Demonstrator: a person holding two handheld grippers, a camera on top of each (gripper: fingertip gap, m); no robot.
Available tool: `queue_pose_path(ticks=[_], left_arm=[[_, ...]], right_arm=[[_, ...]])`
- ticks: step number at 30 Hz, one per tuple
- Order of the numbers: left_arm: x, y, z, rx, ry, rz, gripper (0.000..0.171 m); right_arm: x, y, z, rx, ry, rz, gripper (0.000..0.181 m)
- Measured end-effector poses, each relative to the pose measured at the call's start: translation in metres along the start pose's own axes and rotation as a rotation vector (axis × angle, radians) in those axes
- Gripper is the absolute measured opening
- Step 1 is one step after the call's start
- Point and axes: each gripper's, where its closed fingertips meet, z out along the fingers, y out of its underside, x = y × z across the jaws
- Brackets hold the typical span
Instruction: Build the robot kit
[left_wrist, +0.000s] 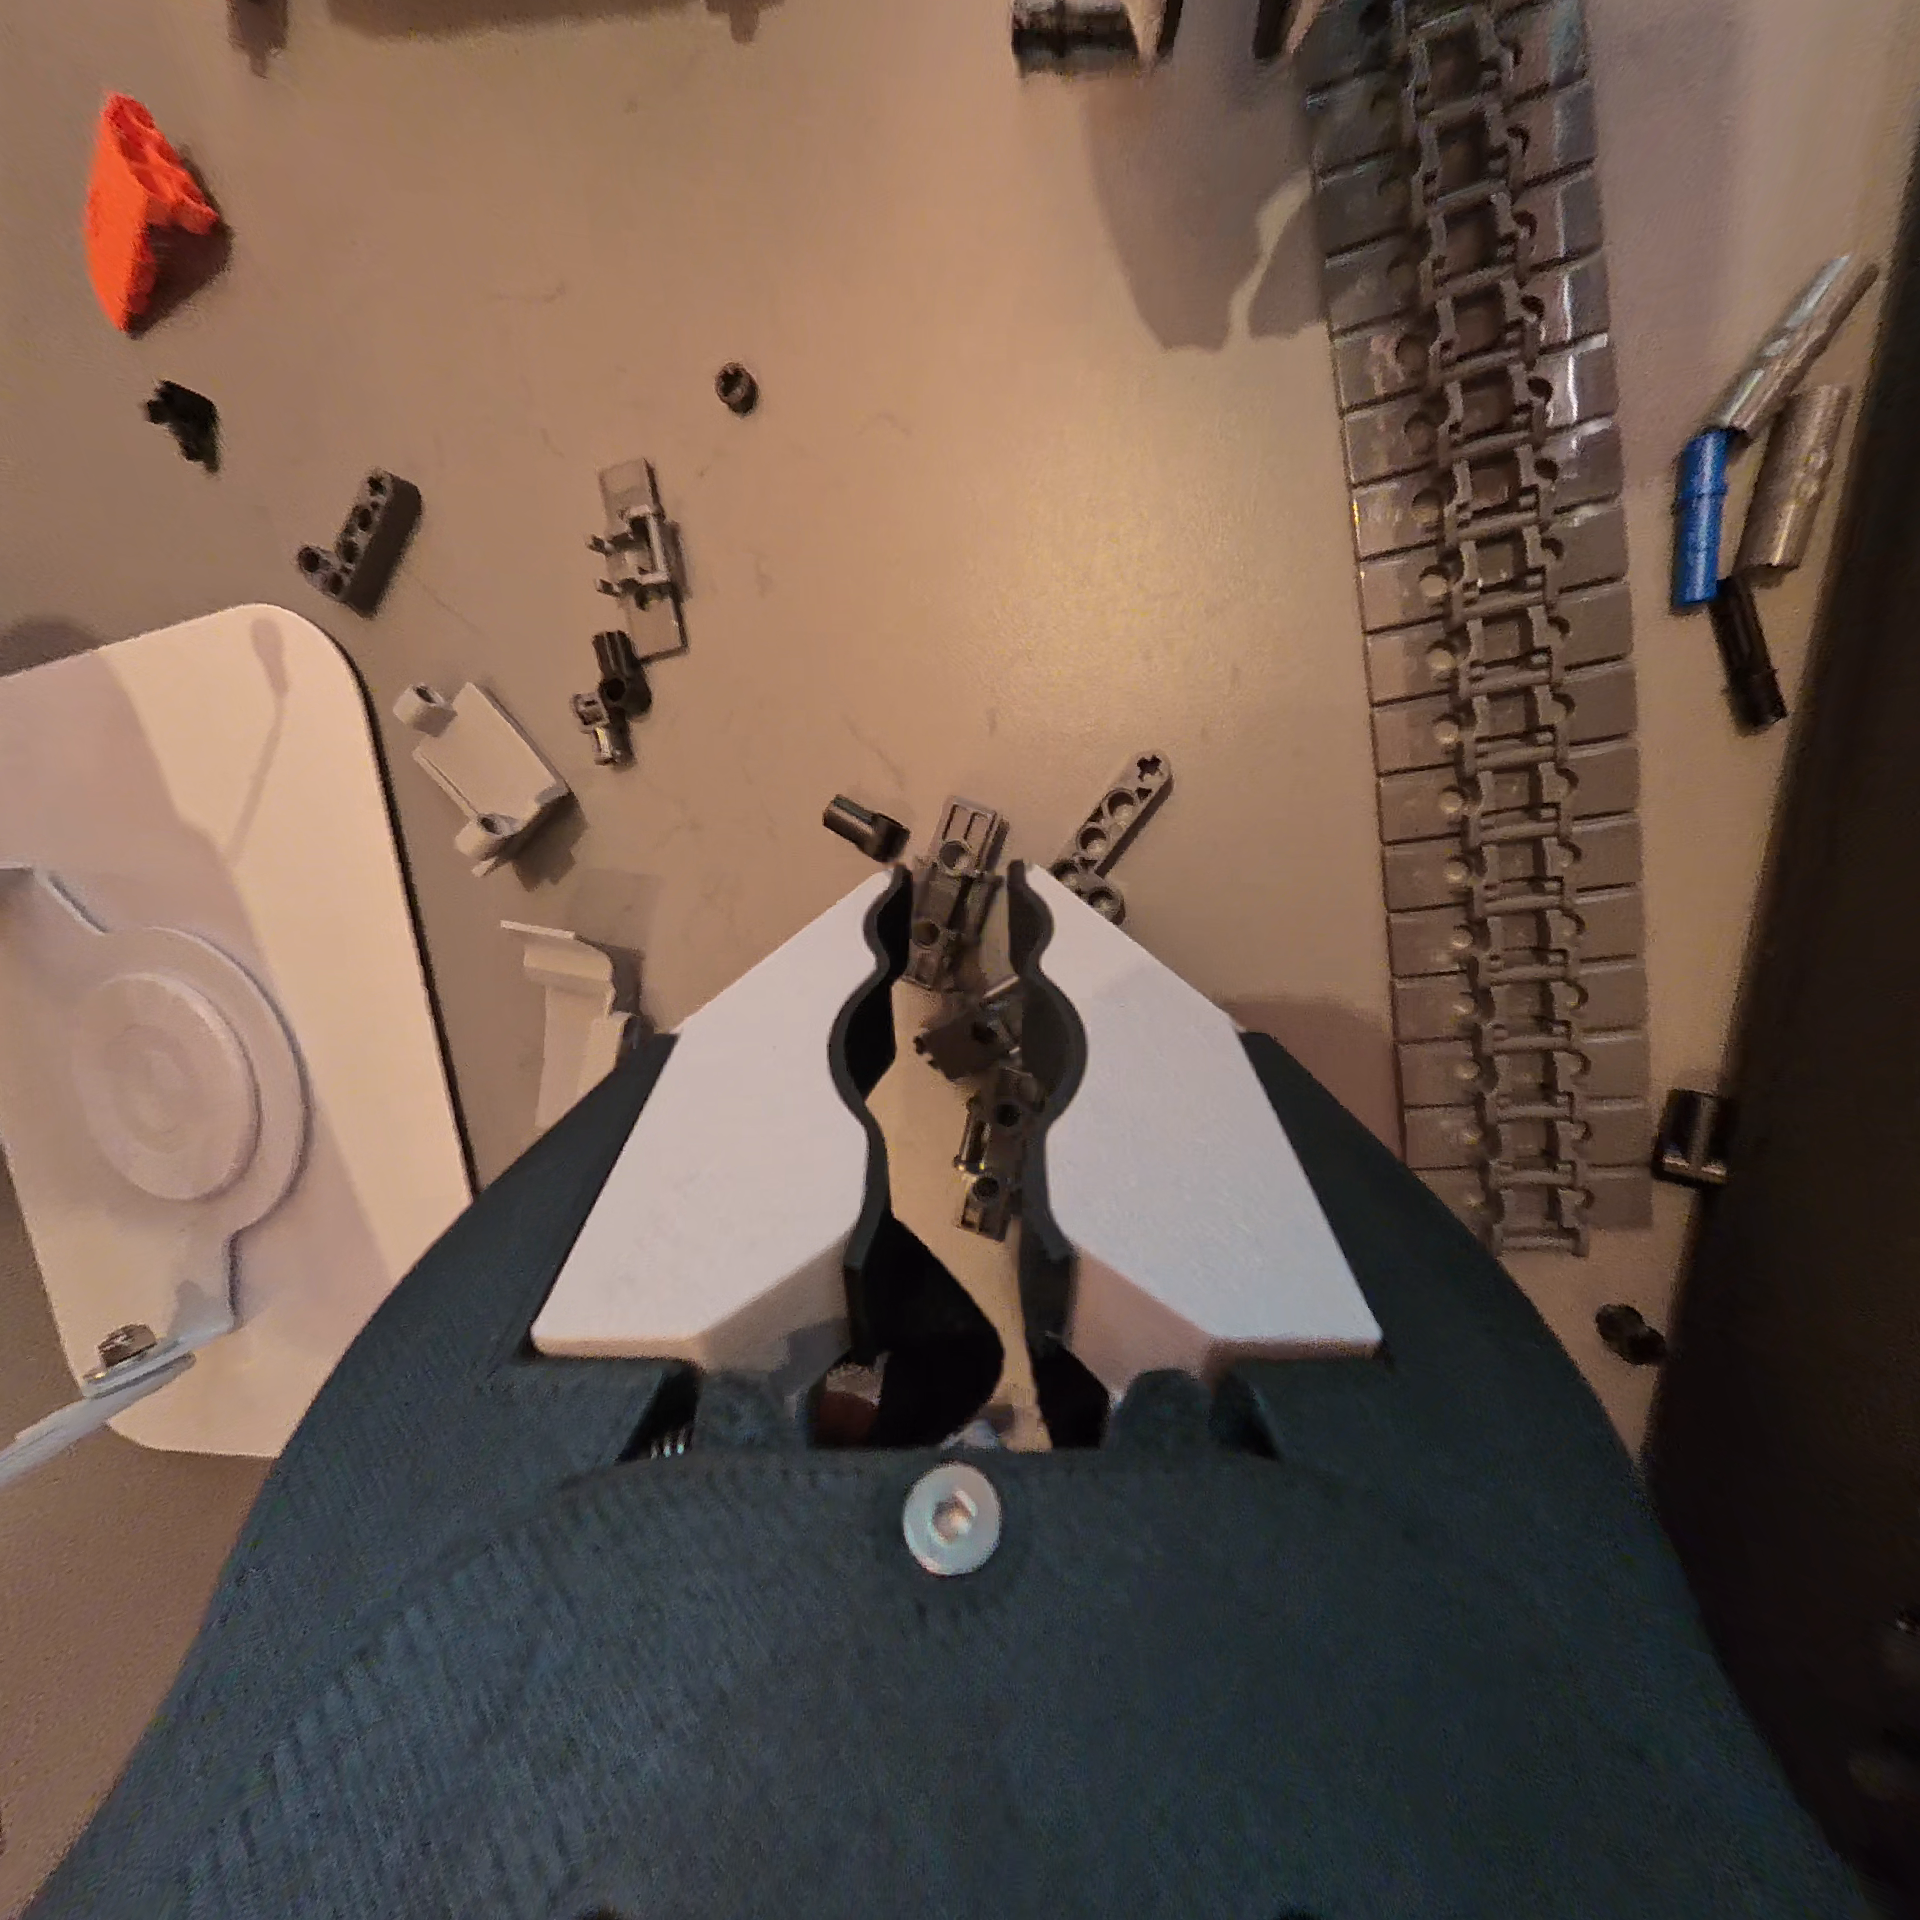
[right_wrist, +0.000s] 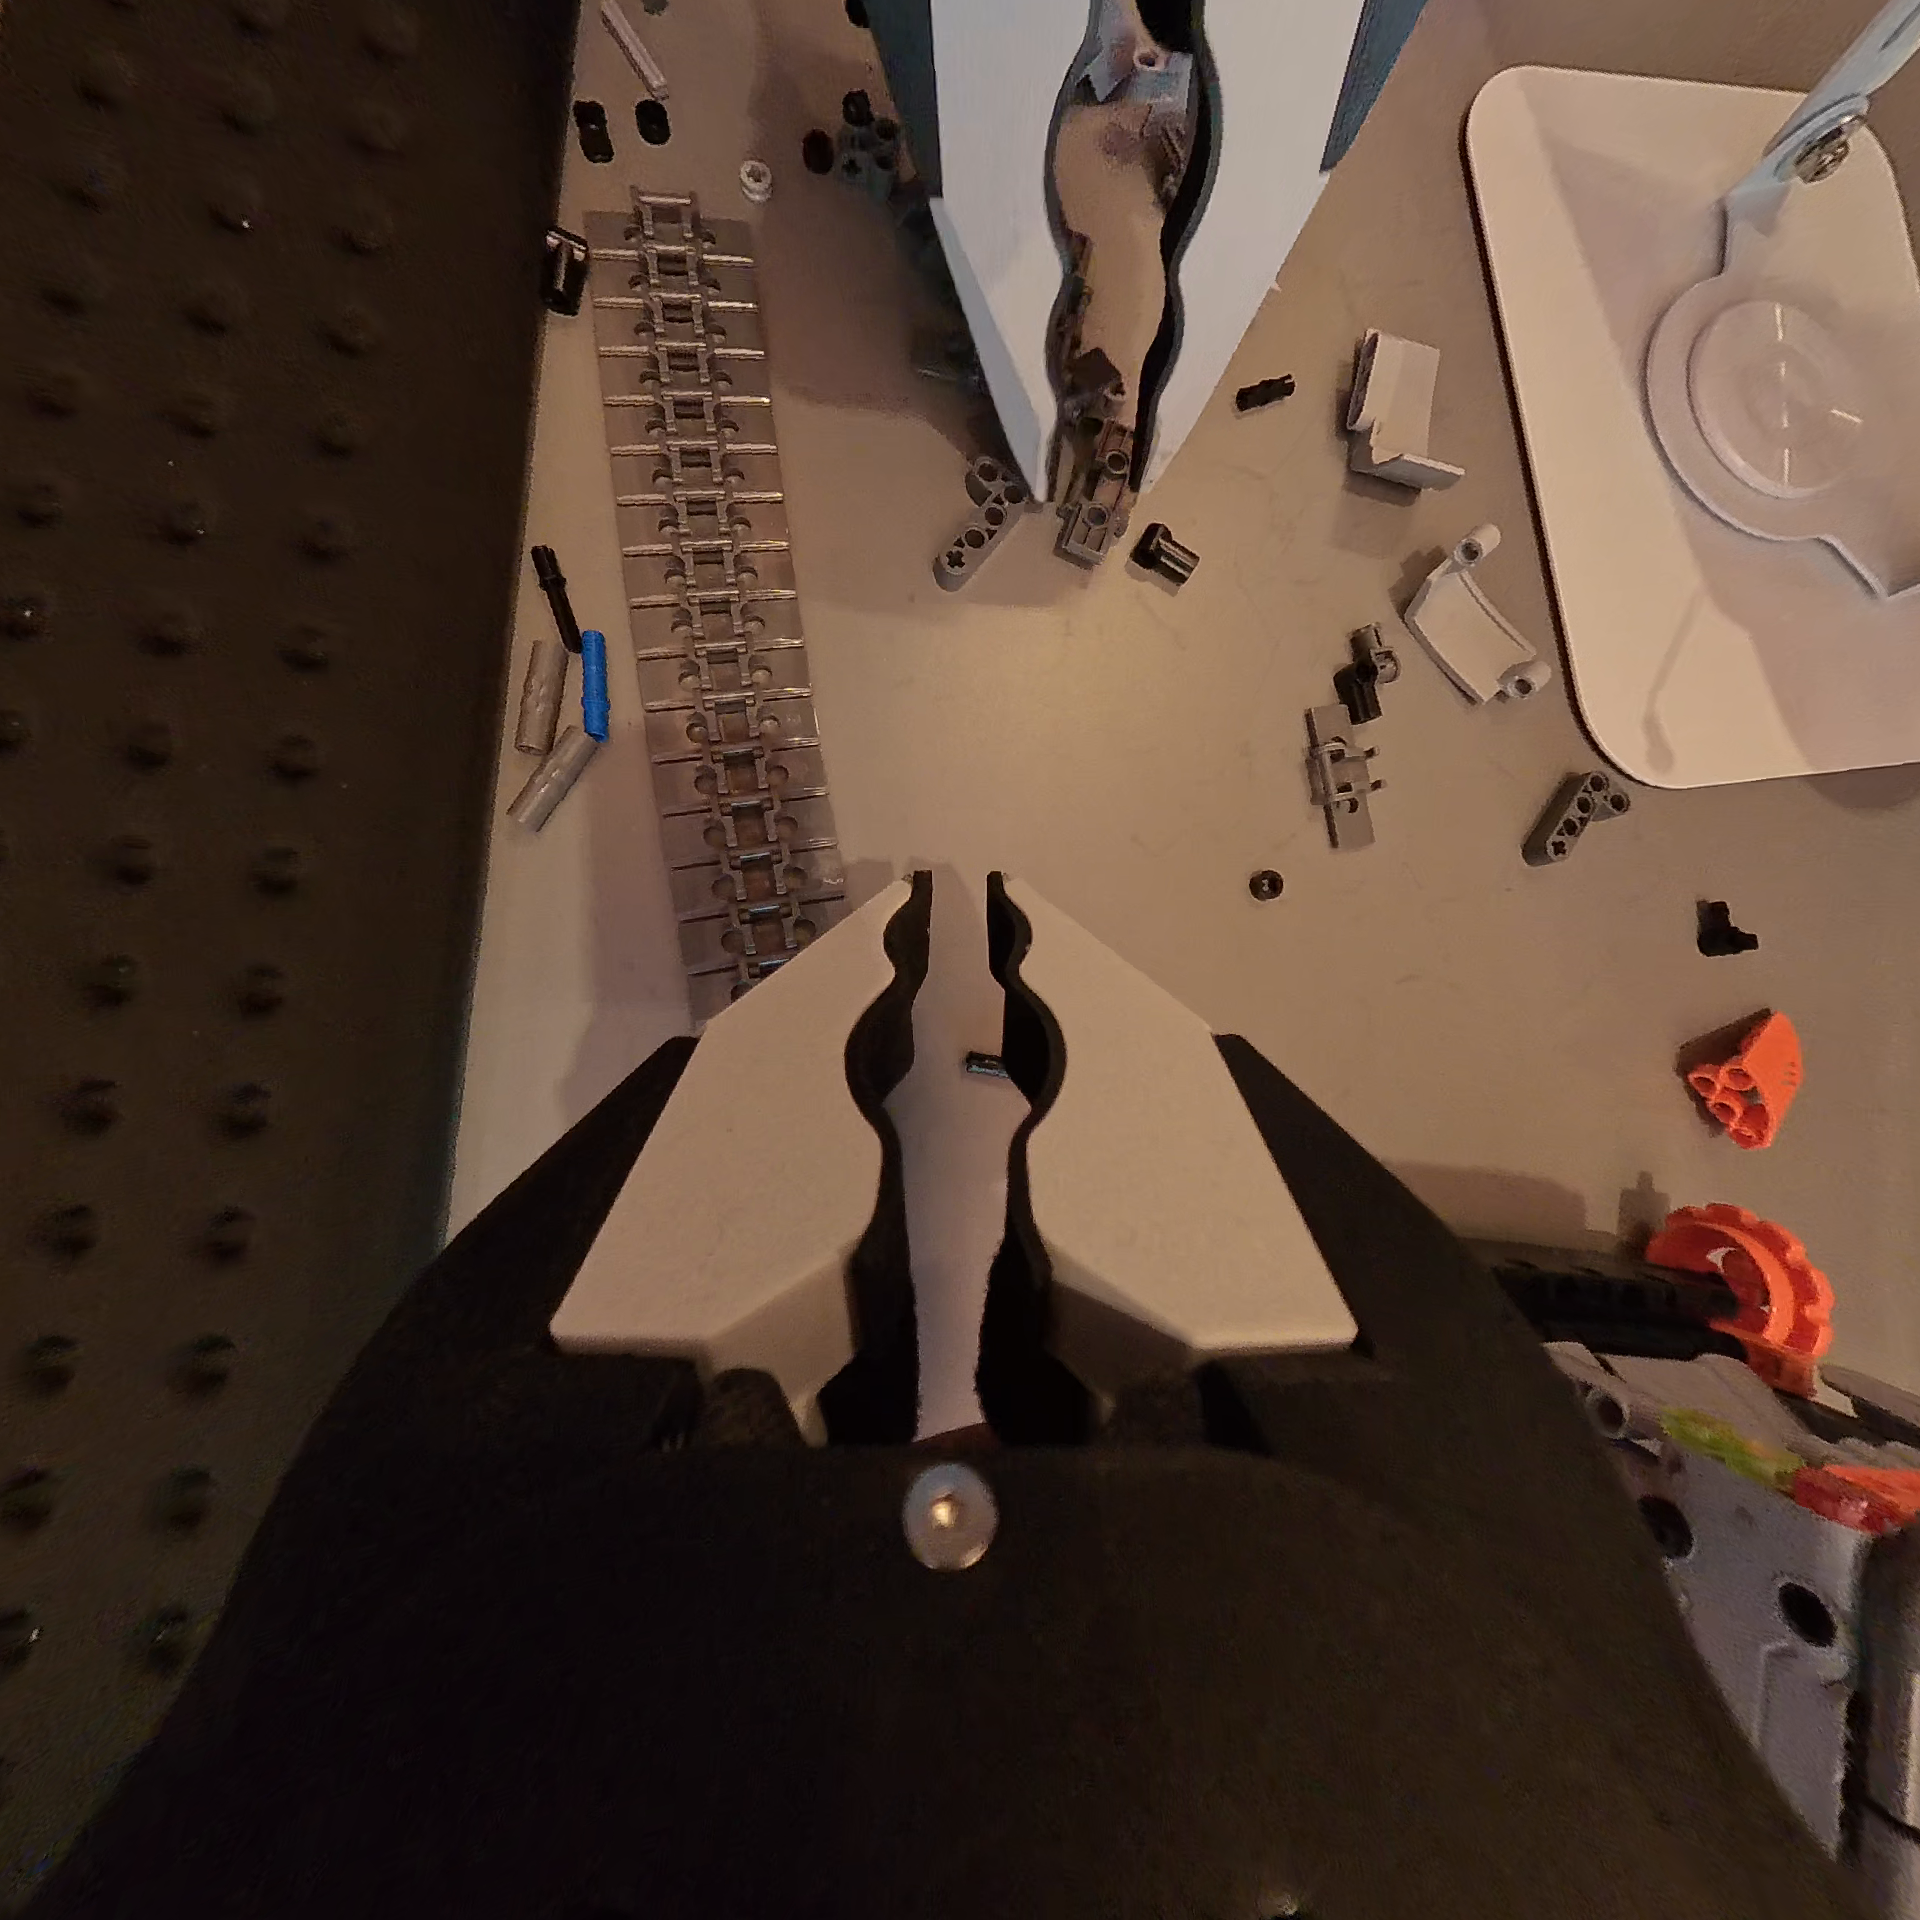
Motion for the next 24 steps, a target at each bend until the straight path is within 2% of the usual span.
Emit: queue_pose_path(ticks=[4, 9, 14, 17, 19, 24], left_arm=[[-0.001, 0.003, 0.006, -0.033, -0.016, 0.014, 0.017], [-0.006, -0.003, 0.009, -0.017, -0.044, 0.021, 0.014], [-0.005, -0.02, 0.008, 0.096, 0.003, -0.066, 0.014], [-0.005, -0.051, -0.005, 0.308, 0.078, -0.185, 0.014], [-0.01, -0.071, -0.018, 0.454, 0.121, -0.285, 0.014], [-0.013, -0.127, -0.074, 0.909, 0.4, -0.501, 0.014]], right_arm=[[0.0, 0.0, -0.002, 0.006, 0.005, -0.006, 0.008], [0.004, -0.001, -0.004, 0.025, 0.031, -0.003, 0.007], [0.013, -0.014, -0.001, 0.088, 0.123, -0.051, 0.007], [0.019, -0.024, 0.002, 0.131, 0.207, -0.111, 0.016], [0.023, -0.032, -0.002, 0.165, 0.284, -0.154, 0.028], [0.037, -0.049, -0.029, 0.265, 0.561, -0.286, 0.059]])
